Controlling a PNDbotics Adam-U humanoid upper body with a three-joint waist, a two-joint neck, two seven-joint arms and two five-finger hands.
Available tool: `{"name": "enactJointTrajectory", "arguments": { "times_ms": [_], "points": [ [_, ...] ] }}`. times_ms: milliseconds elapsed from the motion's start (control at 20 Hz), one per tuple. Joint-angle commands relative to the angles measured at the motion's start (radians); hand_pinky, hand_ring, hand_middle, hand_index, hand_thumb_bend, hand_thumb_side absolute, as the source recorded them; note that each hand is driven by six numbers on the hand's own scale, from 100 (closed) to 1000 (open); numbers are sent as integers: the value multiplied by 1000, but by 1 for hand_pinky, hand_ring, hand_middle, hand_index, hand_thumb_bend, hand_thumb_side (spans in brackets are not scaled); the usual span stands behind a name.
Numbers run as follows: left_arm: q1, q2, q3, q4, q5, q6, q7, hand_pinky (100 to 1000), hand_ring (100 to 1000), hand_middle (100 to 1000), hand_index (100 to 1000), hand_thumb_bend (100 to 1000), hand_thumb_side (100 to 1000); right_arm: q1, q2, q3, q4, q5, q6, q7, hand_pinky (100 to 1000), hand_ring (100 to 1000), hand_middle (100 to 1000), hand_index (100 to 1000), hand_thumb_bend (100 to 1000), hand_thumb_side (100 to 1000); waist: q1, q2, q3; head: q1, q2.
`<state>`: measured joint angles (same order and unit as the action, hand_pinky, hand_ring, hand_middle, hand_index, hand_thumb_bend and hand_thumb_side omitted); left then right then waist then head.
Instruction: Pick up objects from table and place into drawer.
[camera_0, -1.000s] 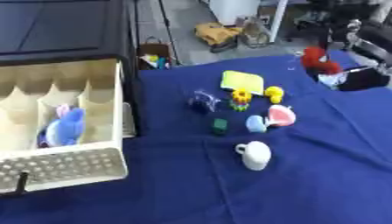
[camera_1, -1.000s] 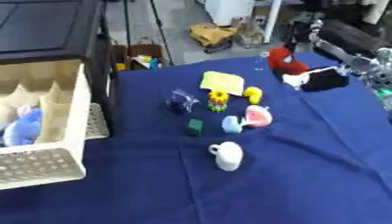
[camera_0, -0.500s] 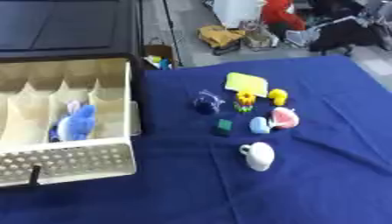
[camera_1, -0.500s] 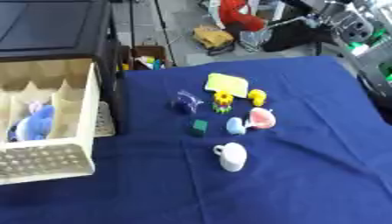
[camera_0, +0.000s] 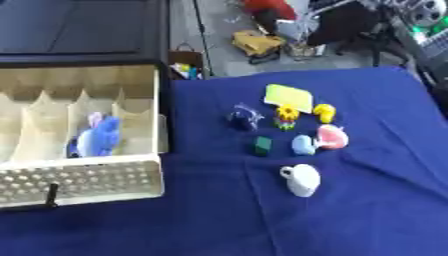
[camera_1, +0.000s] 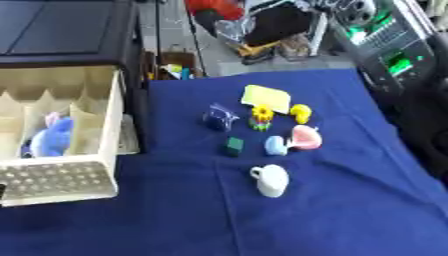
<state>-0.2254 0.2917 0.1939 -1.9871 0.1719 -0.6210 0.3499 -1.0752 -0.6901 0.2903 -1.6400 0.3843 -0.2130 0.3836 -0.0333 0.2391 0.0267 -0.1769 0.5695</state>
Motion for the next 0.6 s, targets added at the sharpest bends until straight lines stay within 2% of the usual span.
{"name": "enactJointTrajectory", "arguments": {
  "times_ms": [50, 600],
  "points": [
    [-13, 30, -1, -13, 9, 4, -4, 514, 617, 653, 820, 178, 1000, -52, 48, 13, 24, 0, 4, 17, 772, 815, 553, 644, 306, 489, 1, -23, 6, -4, -5],
    [-20, 26, -5, -13, 27, 9, -16, 514, 617, 653, 820, 176, 1000, -141, 239, 53, 116, 40, 0, 50, 774, 818, 550, 643, 311, 490, -3, -27, 39, -17, -12]
  ]
}}
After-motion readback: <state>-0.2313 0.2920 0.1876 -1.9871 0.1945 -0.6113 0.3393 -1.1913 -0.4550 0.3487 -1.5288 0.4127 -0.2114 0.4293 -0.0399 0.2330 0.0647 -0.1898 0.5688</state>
